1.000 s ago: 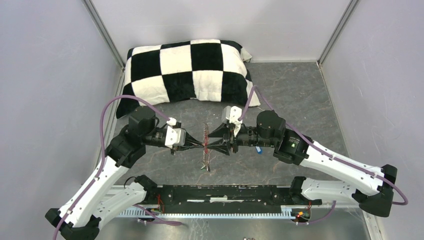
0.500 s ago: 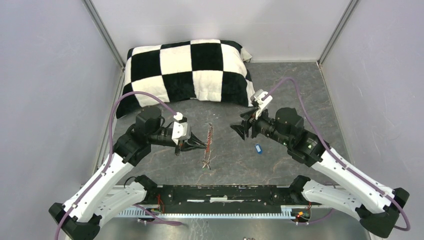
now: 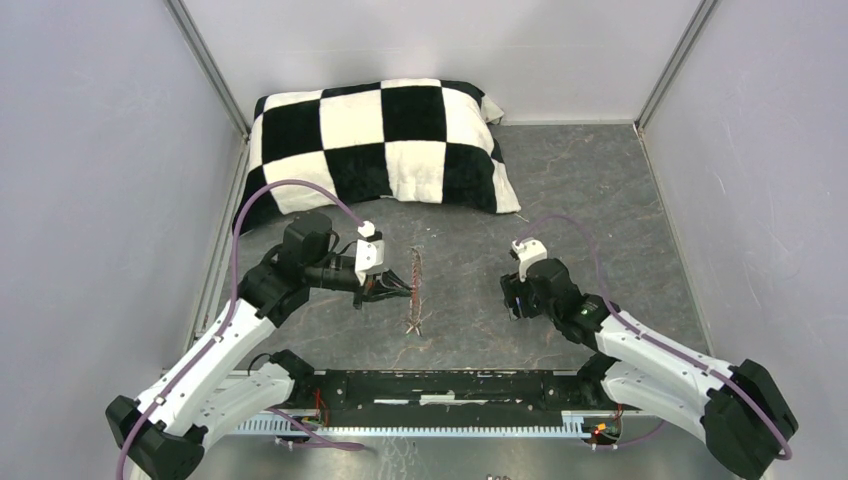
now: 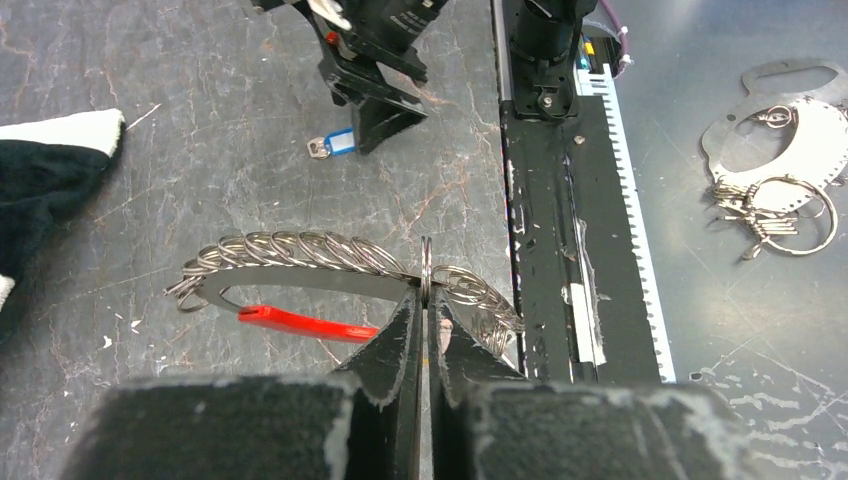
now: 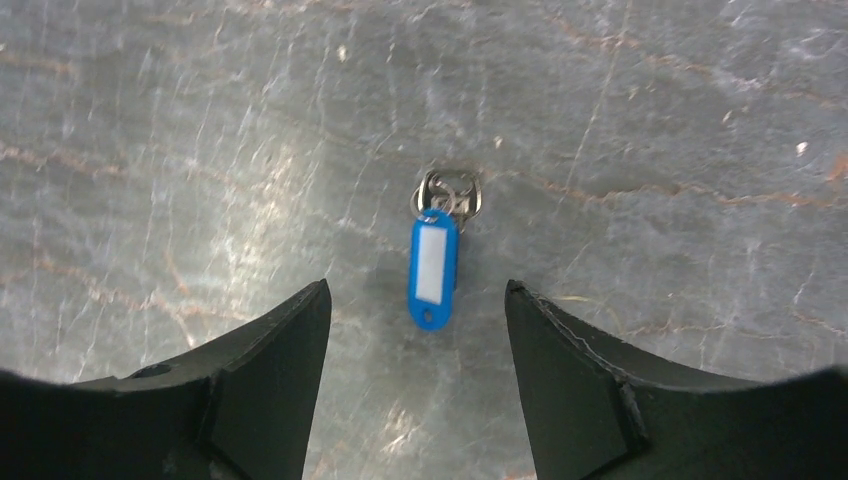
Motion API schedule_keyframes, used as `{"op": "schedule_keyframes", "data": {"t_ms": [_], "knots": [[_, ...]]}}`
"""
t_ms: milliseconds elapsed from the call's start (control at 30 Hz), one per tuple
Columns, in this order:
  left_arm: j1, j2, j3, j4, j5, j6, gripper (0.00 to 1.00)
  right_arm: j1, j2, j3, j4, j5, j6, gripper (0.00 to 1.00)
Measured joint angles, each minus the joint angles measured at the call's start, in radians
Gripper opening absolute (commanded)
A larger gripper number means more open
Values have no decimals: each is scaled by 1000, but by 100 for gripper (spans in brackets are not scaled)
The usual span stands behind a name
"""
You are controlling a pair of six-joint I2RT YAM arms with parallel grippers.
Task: Put the keys on the keyring
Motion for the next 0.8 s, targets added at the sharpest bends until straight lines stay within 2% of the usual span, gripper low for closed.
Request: {"op": "schedule_keyframes", "data": {"t_ms": [100,333,400,467,533,600,800], "knots": [[0,-5,-1,-11,0,7,2,-32,37,-2,59,4,-2,64],[0,-33,-13,-15,-4,15,2,-103,130,-23,169,-76,-13,40],[0,-36,-13,-16,-6,15,2,-115,142,-26,187,-103,-13,31],[0,-38,-13,-16,-7,16,2,-118,142,-32,202,-124,-14,13],[0,-38,-13,-16,-7,18,2,-119,142,-35,219,-153,-16,4],[0,-38,-13,-16,-8,23,2,-119,145,-36,234,-182,-18,0],[0,-38,-13,-28,-13,23,2,-119,150,-35,243,-257,-16,1]]}}
